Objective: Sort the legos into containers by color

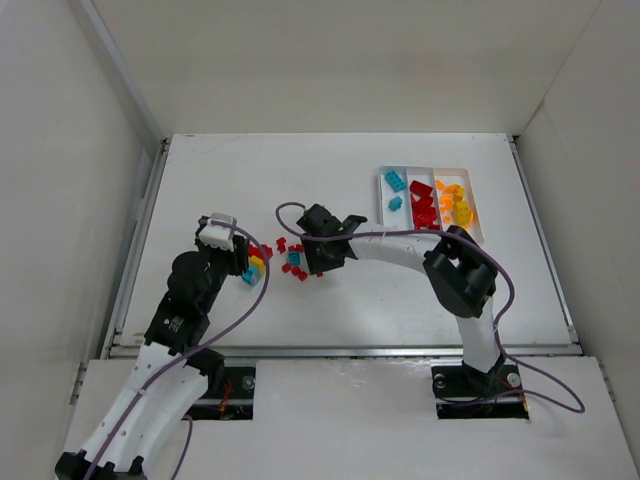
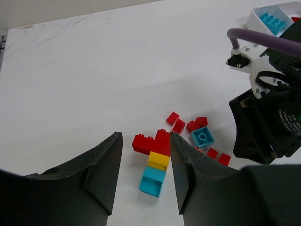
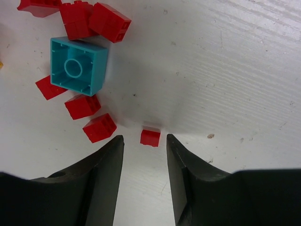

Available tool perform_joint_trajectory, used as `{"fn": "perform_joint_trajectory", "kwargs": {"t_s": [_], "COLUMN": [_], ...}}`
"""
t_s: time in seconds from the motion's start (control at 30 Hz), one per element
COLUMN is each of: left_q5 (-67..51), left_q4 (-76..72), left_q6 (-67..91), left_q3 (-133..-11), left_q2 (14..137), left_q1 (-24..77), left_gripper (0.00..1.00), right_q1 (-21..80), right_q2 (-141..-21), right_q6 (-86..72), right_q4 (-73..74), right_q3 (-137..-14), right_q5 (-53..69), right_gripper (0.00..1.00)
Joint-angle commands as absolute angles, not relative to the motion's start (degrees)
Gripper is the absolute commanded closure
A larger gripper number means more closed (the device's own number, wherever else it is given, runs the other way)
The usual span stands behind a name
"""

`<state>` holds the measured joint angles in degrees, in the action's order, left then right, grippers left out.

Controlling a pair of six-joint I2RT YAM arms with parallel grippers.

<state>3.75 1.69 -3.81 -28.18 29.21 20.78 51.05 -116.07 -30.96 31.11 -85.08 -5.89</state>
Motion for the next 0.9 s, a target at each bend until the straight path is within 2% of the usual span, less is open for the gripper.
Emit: {"fn": "perform_joint_trajectory", "kwargs": {"t_s": [0.0,0.27,0.4,0.57,0.7,0.73,0.87], "left_q5": [5.9,6.4,6.4,6.4,6.9,6.9,6.9], "left_q4": [-1.2,-1.2,-1.2,-1.2,-1.2,-1.2,-1.2], "left_q6": [-3.7,-4.2,-4.2,-4.2,-4.2,-4.7,-4.7], "left_q3": [-26.8,-26.3,-26.3,-26.3,-25.8,-25.8,-25.8], "left_q2": [26.8,25.7,25.7,25.7,25.7,25.7,25.7], "left_q1": [20.9,20.9,20.9,20.9,20.9,20.9,20.9], "left_gripper": [0.58,0.58,0.58,0.58,0.58,0.58,0.58], "right_q1": [51.9,52.5,52.5,53.0,53.0,53.0,53.0], "right_q2": [-117.8,-119.1,-119.1,-118.6,-117.2,-117.2,-115.3], "right_q6": [-31.8,-32.9,-32.9,-32.9,-32.9,-32.9,-32.9], "right_q4": [29.2,32.4,32.4,33.6,33.6,33.6,34.1], "right_q3": [-85.7,-86.9,-86.4,-86.4,-85.9,-85.3,-85.3], "right_q5": [-7.6,-10.5,-10.5,-11.0,-12.0,-12.0,-13.3], "right_gripper": [0.53,0.57,0.65,0.66,0.75,0.83,0.99]}}
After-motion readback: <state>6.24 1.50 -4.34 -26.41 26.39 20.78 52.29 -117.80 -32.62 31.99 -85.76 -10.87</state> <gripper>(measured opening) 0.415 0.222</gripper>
